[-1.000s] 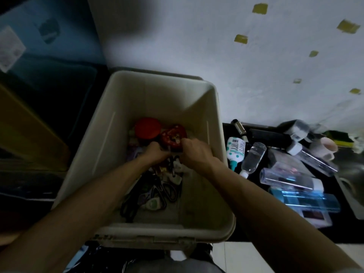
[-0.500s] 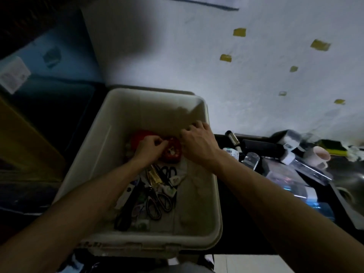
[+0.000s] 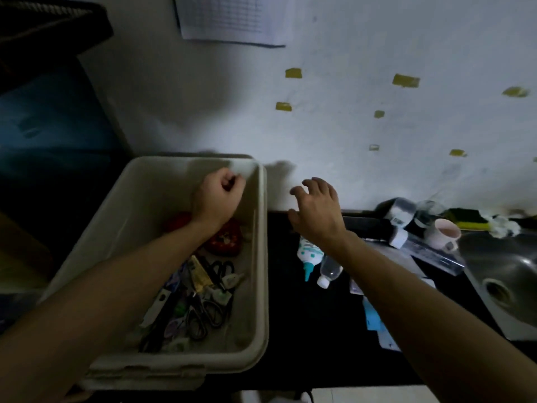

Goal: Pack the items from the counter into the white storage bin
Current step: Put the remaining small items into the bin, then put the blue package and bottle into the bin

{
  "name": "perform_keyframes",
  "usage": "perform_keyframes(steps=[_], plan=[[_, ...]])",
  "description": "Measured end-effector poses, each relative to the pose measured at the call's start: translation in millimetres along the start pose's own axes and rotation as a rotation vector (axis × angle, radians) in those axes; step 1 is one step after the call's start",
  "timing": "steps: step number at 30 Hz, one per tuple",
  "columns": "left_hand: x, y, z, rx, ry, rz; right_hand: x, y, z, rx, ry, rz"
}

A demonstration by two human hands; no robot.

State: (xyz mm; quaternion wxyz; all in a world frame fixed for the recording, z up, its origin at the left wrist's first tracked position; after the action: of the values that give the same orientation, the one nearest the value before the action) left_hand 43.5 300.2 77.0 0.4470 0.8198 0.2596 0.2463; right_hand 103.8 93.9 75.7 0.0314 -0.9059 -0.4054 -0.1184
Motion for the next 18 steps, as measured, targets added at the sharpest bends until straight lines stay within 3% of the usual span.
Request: perform_keyframes(steps=[5, 10, 18], plan=[[-19, 34, 48, 0.028, 0.008, 0.071, -42, 61, 13, -0.04, -0.113, 0.091], [-46, 63, 97, 0.08, -0.107, 0.123, -82, 114, 26, -0.038, -0.225, 0.131], [-91, 77, 177, 0.282, -0.291, 0.06, -142, 179, 40, 0.035, -0.407, 0.147]])
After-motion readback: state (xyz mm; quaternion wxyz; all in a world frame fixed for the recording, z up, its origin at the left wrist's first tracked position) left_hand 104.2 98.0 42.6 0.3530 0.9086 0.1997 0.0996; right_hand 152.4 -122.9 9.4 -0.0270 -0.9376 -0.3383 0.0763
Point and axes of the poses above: each hand's wrist, its own x-axis towards the middle knuckle, its own z-axis out of the palm, y = z × x, the point moved 1 cm from there along x, towards the middle knuckle, and after that the axes turned 15 degrees about -z, right-handed, at the moved point
